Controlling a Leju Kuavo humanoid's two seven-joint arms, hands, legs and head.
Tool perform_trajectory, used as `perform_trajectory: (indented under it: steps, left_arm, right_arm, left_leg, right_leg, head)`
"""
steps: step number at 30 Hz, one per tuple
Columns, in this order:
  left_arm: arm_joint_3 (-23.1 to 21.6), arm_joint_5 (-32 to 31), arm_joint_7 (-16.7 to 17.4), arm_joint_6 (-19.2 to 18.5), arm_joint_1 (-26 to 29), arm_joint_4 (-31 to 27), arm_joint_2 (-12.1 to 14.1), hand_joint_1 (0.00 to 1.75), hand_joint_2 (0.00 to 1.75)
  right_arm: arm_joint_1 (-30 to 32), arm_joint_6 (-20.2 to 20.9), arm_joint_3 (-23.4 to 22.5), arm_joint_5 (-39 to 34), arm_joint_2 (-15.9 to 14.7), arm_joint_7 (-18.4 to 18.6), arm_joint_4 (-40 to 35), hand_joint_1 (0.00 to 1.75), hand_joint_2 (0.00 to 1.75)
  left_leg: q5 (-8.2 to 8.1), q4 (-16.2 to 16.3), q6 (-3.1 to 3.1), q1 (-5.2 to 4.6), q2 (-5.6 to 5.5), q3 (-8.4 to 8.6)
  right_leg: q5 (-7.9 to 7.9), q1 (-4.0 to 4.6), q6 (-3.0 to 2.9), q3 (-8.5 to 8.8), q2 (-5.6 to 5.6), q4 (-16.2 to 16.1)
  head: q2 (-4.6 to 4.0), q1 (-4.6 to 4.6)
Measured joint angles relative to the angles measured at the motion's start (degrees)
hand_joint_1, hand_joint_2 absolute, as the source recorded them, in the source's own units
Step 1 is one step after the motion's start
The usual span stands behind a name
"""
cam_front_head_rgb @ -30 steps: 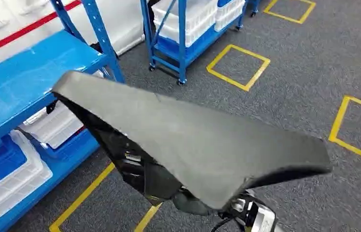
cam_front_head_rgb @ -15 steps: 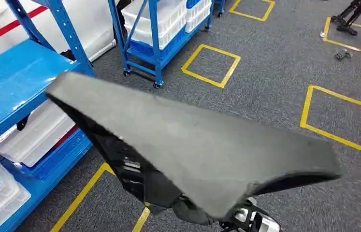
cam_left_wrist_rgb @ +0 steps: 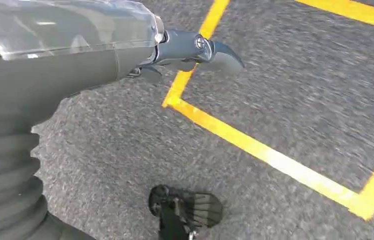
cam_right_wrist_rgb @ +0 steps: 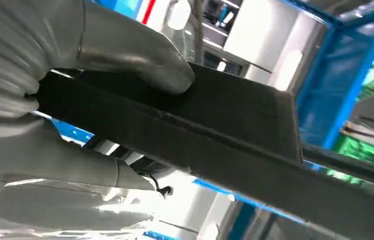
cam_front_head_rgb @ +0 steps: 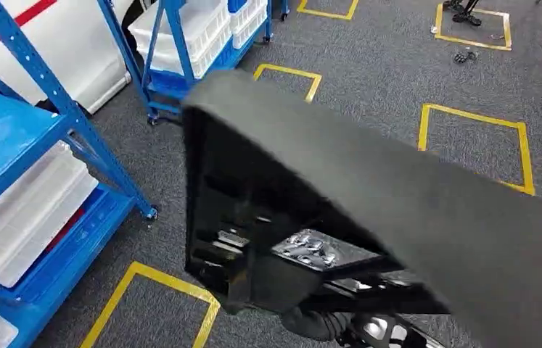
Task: Take the parts from the cabinet and place them on the table.
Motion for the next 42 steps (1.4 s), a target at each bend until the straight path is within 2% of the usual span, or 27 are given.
perform_trajectory:
  steps: [2, 3, 4, 6, 7, 8, 12, 13, 14, 15, 17, 18, 20, 21, 22, 23, 27, 28, 29, 30, 32, 34, 35, 37, 38, 39, 42]
  left_arm:
    - [-0.13, -0.02, 0.39, 0.39, 0.32, 0.0, 0.15, 0.0, 1.75]
    - [-0.22, -0.02, 0.52, 0.48, 0.39, 0.0, 0.2, 0.0, 1.75]
    - [-0.33, -0.02, 0.61, 0.48, 0.36, 0.0, 0.22, 0.0, 1.75]
    - [-0.48, -0.02, 0.68, 0.48, 0.23, 0.0, 0.33, 0.0, 1.75]
    - [-0.5, -0.02, 0.68, 0.46, 0.21, 0.0, 0.44, 0.0, 1.75]
    - [-0.52, -0.02, 0.68, 0.46, 0.17, 0.0, 0.52, 0.0, 1.75]
    - [-0.57, -0.02, 0.55, 0.09, 0.02, 0.0, 0.52, 0.0, 1.75]
    - [-0.57, -0.04, 0.42, -0.17, -0.11, 0.0, 0.48, 0.0, 1.75]
    - [-0.57, -0.04, 0.2, -0.46, -0.23, 0.0, 0.48, 0.0, 1.75]
    - [-0.57, -0.04, 0.11, -0.48, -0.19, 0.0, 0.48, 0.0, 1.75]
    - [-0.59, -0.04, 0.11, -0.42, 0.05, 0.0, 0.44, 0.0, 1.75]
    - [-0.59, -0.04, 0.11, -0.39, 0.06, 0.0, 0.44, 0.0, 1.75]
    - [-0.59, -0.02, 0.11, -0.37, -0.07, 0.0, 0.33, 0.0, 1.75]
    - [-0.59, -0.02, 0.11, -0.35, -0.14, 0.0, 0.26, 0.0, 1.75]
    - [-0.59, 0.0, 0.11, -0.29, -0.18, 0.0, 0.2, 0.0, 1.75]
    - [-0.59, 0.02, 0.15, -0.24, -0.18, 0.0, 0.17, 0.0, 1.75]
    - [-0.59, 0.07, 0.22, 0.5, -0.27, 0.0, 0.13, 0.0, 1.75]
    - [-0.59, 0.07, 0.24, 0.68, -0.37, 0.0, 0.11, 0.0, 1.75]
    - [-0.59, 0.09, 0.24, 0.79, -0.4, 0.0, 0.11, 0.0, 1.75]
    - [-0.59, 0.11, 0.24, 0.85, -0.33, 0.0, 0.07, 0.0, 1.75]
    - [-0.59, 0.13, 0.24, 0.92, 0.02, 0.0, 0.07, 0.0, 1.75]
    - [-0.59, 0.13, 0.22, 0.92, 0.2, 0.0, 0.04, 0.0, 1.75]
    - [-0.59, 0.13, 0.18, 0.87, 0.19, 0.0, 0.0, 0.0, 1.75]
    - [-0.59, 0.13, -0.02, 0.68, 0.13, 0.0, 0.0, 0.0, 1.75]
    - [-0.59, 0.13, -0.11, 0.63, 0.14, 0.0, 0.0, 0.0, 1.75]
    - [-0.59, 0.13, -0.18, 0.63, 0.17, 0.0, 0.04, 0.0, 1.75]
    - [-0.59, 0.13, -0.24, 0.61, 0.05, 0.0, 0.0, 0.0, 1.75]
  right_arm:
    - [0.0, 0.74, 0.0, -0.13, -0.11, -0.04, 0.02, 1.73, 1.75]
    - [-0.01, 0.96, 0.0, -0.11, -0.22, -0.02, 0.06, 1.73, 1.75]
    - [-0.09, 1.09, 0.0, -0.09, -0.31, -0.02, 0.15, 1.73, 1.75]
    - [-0.39, 1.27, 0.0, 0.04, -0.39, 0.0, 0.24, 1.73, 1.75]
    - [-0.56, 1.4, 0.0, 0.11, -0.39, 0.04, 0.24, 1.73, 1.75]
    - [-0.74, 1.4, 0.0, 0.13, -0.39, 0.04, 0.28, 1.73, 1.75]
    - [-1.02, 1.51, 0.02, 0.24, -0.42, 0.13, 0.39, 1.73, 1.75]
    - [-1.08, 1.62, 0.02, 0.24, -0.42, 0.13, 0.39, 1.73, 1.75]
    - [-1.28, 1.62, 0.02, 0.24, -0.44, 0.13, 0.39, 1.73, 1.75]
    - [-1.5, 1.62, 0.04, 0.26, -0.44, 0.15, 0.39, 1.73, 1.75]
    - [-1.48, 1.64, 0.04, 0.26, -0.48, 0.15, 0.48, 1.73, 1.75]
    - [-1.46, 1.66, 0.04, 0.26, -0.52, 0.15, 0.53, 1.73, 1.75]
    - [-1.48, 1.75, 0.04, 0.26, -0.59, 0.2, 0.57, 1.73, 1.75]
    - [-1.5, 1.79, 0.04, 0.26, -0.59, 0.2, 0.57, 1.73, 1.75]
    - [-1.61, 1.9, 0.04, 0.26, -0.59, 0.22, 0.55, 1.73, 1.75]
    - [-1.81, 1.9, 0.07, 0.26, -0.59, 0.28, 0.57, 1.73, 1.75]
    - [-1.93, 1.57, 0.07, 0.24, -0.59, 0.74, 0.57, 1.73, 1.75]
    - [-1.93, 1.57, 0.07, 0.24, -0.57, 0.74, 0.57, 1.73, 1.75]
    - [-1.98, 1.55, 0.07, 0.2, -0.59, 0.74, 0.59, 1.73, 1.75]
    - [-2.07, 1.46, 0.07, 0.07, -0.57, 0.74, 0.72, 1.73, 1.75]
    - [-1.98, 1.38, 0.07, -0.17, -0.59, 0.68, 1.09, 1.73, 1.75]
    - [-1.85, 1.27, 0.07, -0.39, -0.59, 0.63, 1.53, 1.73, 1.75]
    - [-1.8, 1.29, 0.07, -0.61, -0.59, 0.59, 1.71, 1.73, 1.75]
    - [-1.8, 1.42, 0.07, -0.81, -0.59, 0.48, 1.88, 1.73, 1.75]
    - [-1.8, 1.53, 0.07, -0.9, -0.59, 0.44, 1.9, 1.73, 1.75]
    - [-1.85, 1.66, 0.07, -1.07, -0.57, 0.37, 1.92, 1.73, 1.75]
    - [-1.74, 2.03, 0.07, -1.68, -0.59, 0.31, 1.95, 1.73, 1.75]
  left_leg:
    - [-3.61, 9.43, -0.13, -0.01, -0.47, -4.57]
    - [-3.45, 11.28, -0.13, -0.01, -0.47, -5.68]
    - [-1.97, 10.15, -0.02, -0.01, -0.52, -5.39]
    - [3.33, 1.52, 0.29, 0.0, -0.93, -1.75]
    - [5.75, -3.68, 0.49, 0.08, -2.52, 0.59]
    - [5.17, -5.83, 0.72, 0.14, -5.41, 1.37]
    - [5.69, -6.56, 1.51, -0.37, -3.77, 1.55]
    - [6.14, -7.28, 2.16, 0.32, -3.0, 1.83]
    - [6.21, -7.49, 2.47, 0.05, -2.41, 2.04]
    - [6.19, -7.49, 2.86, -0.09, -1.74, 2.02]
    - [6.13, -7.46, 2.92, -0.27, -0.39, 1.92]
    - [6.09, -7.42, 2.87, -0.28, 0.27, 1.86]
    - [5.98, -7.39, 2.74, -0.27, 1.39, 1.91]
    - [5.86, -7.34, 2.64, -0.27, 1.87, 2.03]
    - [5.7, -7.27, 2.4, -0.25, 2.32, 2.18]
    - [5.48, -7.16, 2.05, -0.47, 2.72, 2.26]
    - [5.36, -7.43, 0.67, -0.49, 4.18, 2.69]
    - [4.97, -7.15, 0.18, -0.26, 3.86, 2.65]
    - [3.93, -6.07, 0.0, -0.16, 1.94, 2.39]
    - [1.52, -2.49, 0.03, -0.06, 0.57, 0.89]
    - [-2.97, 7.36, -0.1, -0.07, -0.42, -3.73]
    - [-3.35, 11.75, 0.03, -0.07, -0.47, -6.07]
    - [-1.55, 9.8, 0.18, -0.07, -0.53, -5.38]
    - [3.94, 0.12, 0.6, -0.06, -1.32, -1.08]
    - [5.92, -4.86, 0.9, -0.05, -3.16, 1.13]
    - [5.15, -6.58, 1.01, 0.0, -4.79, 1.71]
    - [5.4, -6.54, 1.36, -0.53, -3.67, 1.75]
  right_leg:
    - [-0.03, 0.24, -0.19, -0.03, 1.24, 0.1]
    - [-0.04, 0.29, -0.2, -0.04, 1.94, 0.23]
    - [-0.1, 0.31, -0.24, -0.04, 2.54, 0.36]
    - [-0.23, 0.28, -0.14, 0.04, 3.85, 0.69]
    - [-0.35, 0.21, 0.02, 0.01, 4.41, 0.87]
    - [-0.44, 0.34, 0.27, -0.3, 4.87, 1.16]
    - [0.19, -0.22, 1.92, -1.0, 6.98, 0.94]
    - [-0.23, -0.21, 2.12, -1.05, 6.2, 1.44]
    - [-1.7, 0.13, 2.23, -1.89, 3.23, 3.36]
    - [-3.97, 0.1, 2.38, -3.78, 1.68, 7.13]
    - [-7.74, -0.16, 2.62, -8.22, 0.66, 15.92]
    - [-8.15, -0.28, 2.75, -9.55, 0.55, 18.45]
    - [-5.39, -0.53, 2.89, -8.02, 0.21, 15.35]
    - [-2.86, -0.57, 2.83, -5.26, -0.25, 10.38]
    - [-0.63, -0.55, 2.68, -1.99, -1.31, 4.61]
    - [-1.21, -0.16, 2.33, -0.26, -3.45, 1.03]
    - [-0.7, 0.63, 1.2, -0.59, -1.27, 0.94]
    - [-0.28, -0.05, 0.61, -0.27, -0.75, 0.33]
    - [-0.21, -0.05, 0.35, -0.16, -0.46, 0.15]
    - [-0.18, -0.05, -0.01, -0.16, -0.14, 0.17]
    - [-0.24, 0.14, -0.26, -0.2, 0.91, 0.21]
    - [-0.26, 0.34, -0.3, -0.21, 2.12, 0.42]
    - [-0.28, 0.39, -0.31, -0.18, 2.71, 0.5]
    - [-0.34, 0.39, -0.23, -0.03, 4.03, 0.65]
    - [-0.41, 0.3, -0.11, -0.05, 4.57, 0.73]
    - [-0.45, 0.64, 0.26, -0.32, 5.04, 1.05]
    - [0.07, -0.04, 1.3, -0.77, 6.42, 0.74]
  head:
    - [0.0, 0.0]
    - [0.0, 0.0]
    - [0.0, 0.0]
    - [0.0, 0.0]
    - [0.0, 0.0]
    - [-0.02, 0.02]
    - [-0.02, 0.04]
    - [0.0, 0.04]
    - [0.0, 0.18]
    - [0.0, 0.35]
    - [0.0, 0.33]
    - [0.0, 0.35]
    - [0.0, 0.35]
    - [0.0, 0.35]
    - [0.0, 0.35]
    - [0.0, 0.35]
    - [0.0, 0.33]
    - [0.0, 0.28]
    - [0.0, 0.26]
    - [-0.02, 0.13]
    - [-0.02, 0.07]
    - [0.0, 0.07]
    - [0.0, 0.07]
    - [0.0, 0.07]
    - [0.0, 0.07]
    - [0.0, 0.09]
    - [0.0, 0.07]
